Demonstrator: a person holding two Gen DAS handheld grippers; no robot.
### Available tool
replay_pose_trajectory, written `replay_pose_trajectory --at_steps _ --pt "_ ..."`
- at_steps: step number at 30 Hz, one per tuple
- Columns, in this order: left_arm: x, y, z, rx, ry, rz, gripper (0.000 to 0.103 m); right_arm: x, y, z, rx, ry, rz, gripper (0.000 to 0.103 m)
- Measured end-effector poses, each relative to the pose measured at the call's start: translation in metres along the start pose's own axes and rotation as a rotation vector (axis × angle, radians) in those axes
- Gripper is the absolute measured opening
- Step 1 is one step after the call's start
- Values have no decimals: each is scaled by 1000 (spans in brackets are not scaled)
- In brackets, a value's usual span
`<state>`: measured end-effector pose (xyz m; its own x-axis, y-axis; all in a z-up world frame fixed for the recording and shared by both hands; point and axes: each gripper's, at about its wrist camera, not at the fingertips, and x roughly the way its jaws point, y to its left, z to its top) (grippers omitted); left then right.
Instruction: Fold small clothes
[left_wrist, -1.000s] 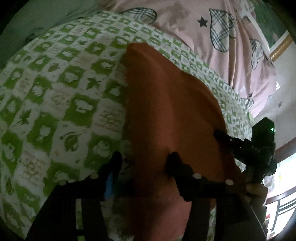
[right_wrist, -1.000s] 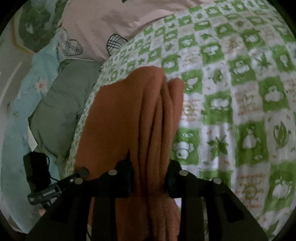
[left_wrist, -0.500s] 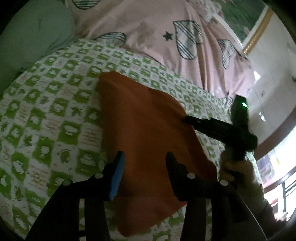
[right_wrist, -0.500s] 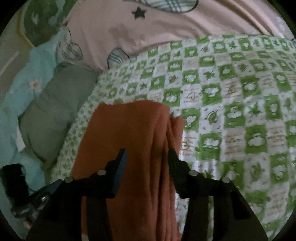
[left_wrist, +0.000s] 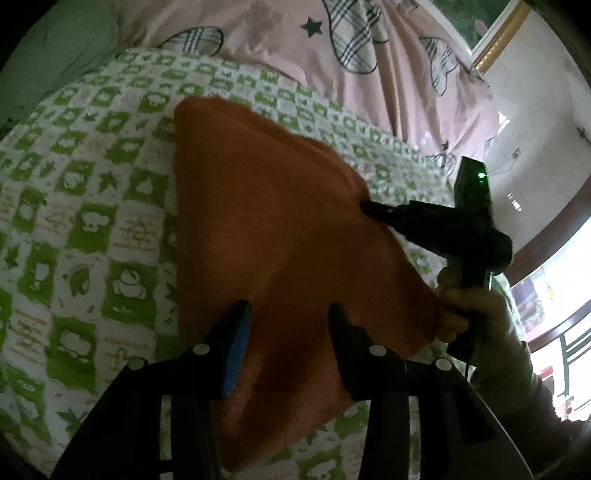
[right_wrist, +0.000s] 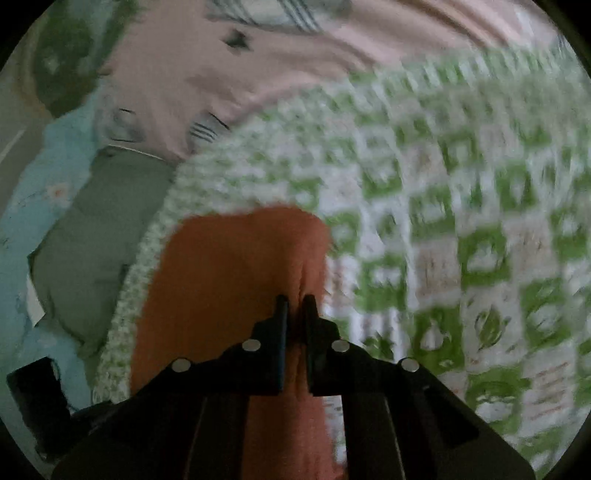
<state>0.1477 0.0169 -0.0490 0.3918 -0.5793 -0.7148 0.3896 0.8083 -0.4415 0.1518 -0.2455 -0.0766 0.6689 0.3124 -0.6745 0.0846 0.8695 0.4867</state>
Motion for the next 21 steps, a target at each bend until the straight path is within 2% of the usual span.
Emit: replay_pose_trajectory --at_steps 3,5,8,10,13,15,18,19,21 --pt "6 -4 -4 5 8 11 41 -1 -2 -2 12 -7 -28 10" --pt "4 -10 -3 26 14 35 40 -9 0 -1 26 -15 -53 24" --pt "-7 -9 8 10 -8 6 40 -32 14 3 4 -82 -62 24" --pt "-14 -7 21 10 -47 20 40 -45 32 7 -41 -127 -32 24" --pt "-11 4 48 -25 -80 55 40 -35 57 16 -94 -97 48 24" --pt "0 15 65 -56 -79 60 40 -11 68 24 -120 -58 45 24" --pt "27 35 84 -101 -31 108 28 25 60 30 -81 3 -19 24" --pt "35 42 87 -113 -8 120 17 37 51 31 -62 15 -57 21" --pt "44 47 89 -112 7 132 12 44 40 31 -49 -3 -53 13"
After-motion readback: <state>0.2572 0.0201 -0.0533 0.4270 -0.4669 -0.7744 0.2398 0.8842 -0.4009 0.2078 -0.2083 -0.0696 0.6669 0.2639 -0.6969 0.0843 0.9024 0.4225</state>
